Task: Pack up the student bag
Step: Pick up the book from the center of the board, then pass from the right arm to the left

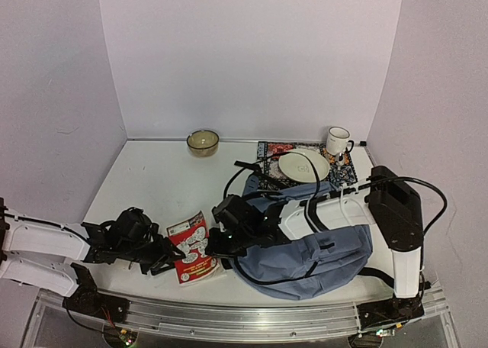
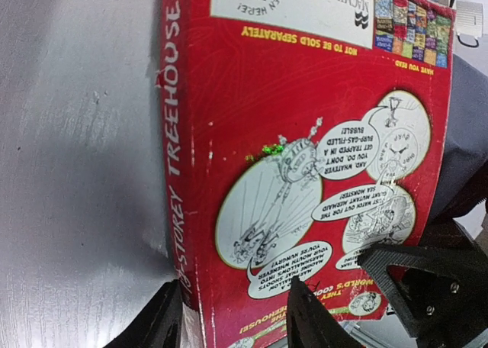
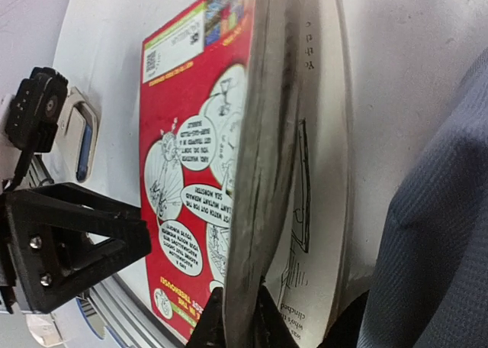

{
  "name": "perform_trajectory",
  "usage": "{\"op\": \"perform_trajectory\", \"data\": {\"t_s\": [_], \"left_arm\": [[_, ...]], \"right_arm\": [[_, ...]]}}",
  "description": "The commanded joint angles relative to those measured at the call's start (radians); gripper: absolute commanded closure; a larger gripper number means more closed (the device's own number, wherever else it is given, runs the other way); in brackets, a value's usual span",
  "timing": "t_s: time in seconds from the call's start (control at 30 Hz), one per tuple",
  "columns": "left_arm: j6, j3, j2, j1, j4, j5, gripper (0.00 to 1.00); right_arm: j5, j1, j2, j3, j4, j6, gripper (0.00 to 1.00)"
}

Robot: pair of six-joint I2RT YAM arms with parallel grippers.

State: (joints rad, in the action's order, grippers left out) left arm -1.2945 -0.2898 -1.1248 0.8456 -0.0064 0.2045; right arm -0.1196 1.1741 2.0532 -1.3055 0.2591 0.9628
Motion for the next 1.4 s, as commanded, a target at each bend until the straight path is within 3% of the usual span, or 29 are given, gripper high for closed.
{"op": "perform_trajectory", "data": {"t_s": [0.0,0.13,0.33,0.47,0.73,0.87,1.1,1.3,1.37], "left_arm": [[0.014,-0.030,0.064,-0.001,0.064,-0.054,0.43],[0.100,-0.078,0.105,-0.070,-0.007,-0.053,0.31],[0.273,-0.155,0.144,-0.263,-0.071,0.078,0.20],[0.380,-0.227,0.110,-0.312,-0.096,0.163,0.16],[0.483,-0.293,0.138,-0.476,-0.077,0.490,0.16],[0.477,-0.296,0.126,-0.484,-0.049,0.589,0.18],[0.456,-0.279,0.125,-0.485,-0.040,0.600,0.23],[0.325,-0.228,0.152,-0.484,0.136,0.666,0.38],[0.300,-0.224,0.176,-0.484,0.159,0.660,0.48]], "right_arm": [[-0.032,-0.002,-0.074,0.011,0.005,-0.053,1.00],[-0.040,-0.012,-0.162,0.020,0.003,-0.106,1.00],[-0.084,-0.035,-0.274,0.031,0.003,-0.180,1.00],[-0.136,-0.051,-0.319,0.034,0.005,-0.222,1.00],[-0.188,-0.068,-0.400,0.063,0.005,-0.294,1.00],[-0.223,-0.068,-0.415,0.064,0.015,-0.316,1.00],[-0.243,-0.069,-0.439,0.057,0.035,-0.328,1.00],[-0.250,-0.068,-0.424,0.034,0.057,-0.325,1.00],[-0.250,-0.068,-0.412,0.021,0.063,-0.323,1.00]]}}
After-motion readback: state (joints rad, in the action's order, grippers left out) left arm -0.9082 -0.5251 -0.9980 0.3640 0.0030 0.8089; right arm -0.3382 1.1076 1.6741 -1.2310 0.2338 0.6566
